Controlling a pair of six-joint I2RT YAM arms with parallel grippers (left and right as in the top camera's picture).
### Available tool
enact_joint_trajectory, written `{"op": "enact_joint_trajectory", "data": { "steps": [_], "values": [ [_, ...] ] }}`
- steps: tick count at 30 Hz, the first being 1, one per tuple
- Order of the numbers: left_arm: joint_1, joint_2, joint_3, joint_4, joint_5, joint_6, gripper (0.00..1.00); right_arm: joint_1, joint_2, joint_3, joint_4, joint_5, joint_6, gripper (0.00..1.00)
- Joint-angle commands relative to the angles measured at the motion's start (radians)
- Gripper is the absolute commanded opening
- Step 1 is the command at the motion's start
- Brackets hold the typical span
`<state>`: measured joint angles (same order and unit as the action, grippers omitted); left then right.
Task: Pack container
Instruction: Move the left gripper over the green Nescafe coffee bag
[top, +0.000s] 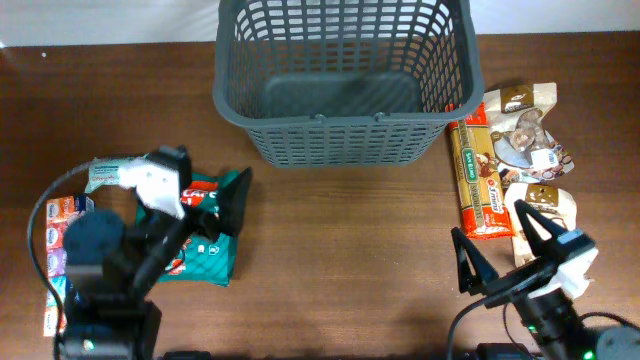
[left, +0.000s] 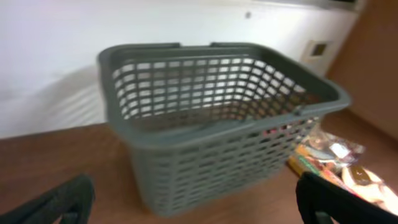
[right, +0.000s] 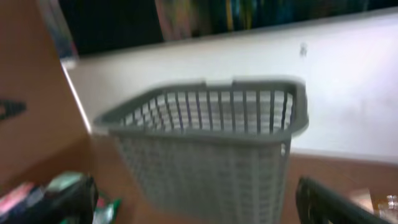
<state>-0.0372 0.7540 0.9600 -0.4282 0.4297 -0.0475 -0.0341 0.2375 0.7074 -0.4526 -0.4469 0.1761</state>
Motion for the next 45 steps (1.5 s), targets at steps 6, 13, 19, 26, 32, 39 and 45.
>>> {"op": "enact_joint_trajectory", "data": {
  "steps": [6,13,19,26,32,39,45],
  "values": [
    [-0.120,0.158,0.317,-0.269,-0.160,0.049,0.99,-0.006,0.351,0.513,-0.497,0.064,0.005,0.99],
    [-0.156,0.255,0.492,-0.639,-0.373,0.072,0.99,-0.006,0.551,0.822,-0.783,0.271,-0.068,0.99],
    [-0.156,0.254,0.511,-0.827,-0.376,0.175,0.99,-0.006,0.593,0.879,-0.918,0.675,-0.067,0.99],
    [-0.156,0.264,0.511,-0.978,-0.599,0.059,0.99,-0.007,0.654,0.882,-0.958,0.799,-0.011,0.99],
    [-0.156,0.319,0.514,-1.009,-0.606,-0.100,0.99,-0.022,0.779,0.914,-0.981,0.799,0.029,0.99],
    [-0.156,0.375,0.525,-1.007,-0.573,-0.263,0.99,-0.278,0.925,1.042,-1.080,0.644,0.105,0.99],
    [-0.156,0.379,0.525,-1.005,-0.575,-0.262,0.99,-0.507,0.962,0.975,-1.077,0.544,0.253,0.99]
  ]
}}
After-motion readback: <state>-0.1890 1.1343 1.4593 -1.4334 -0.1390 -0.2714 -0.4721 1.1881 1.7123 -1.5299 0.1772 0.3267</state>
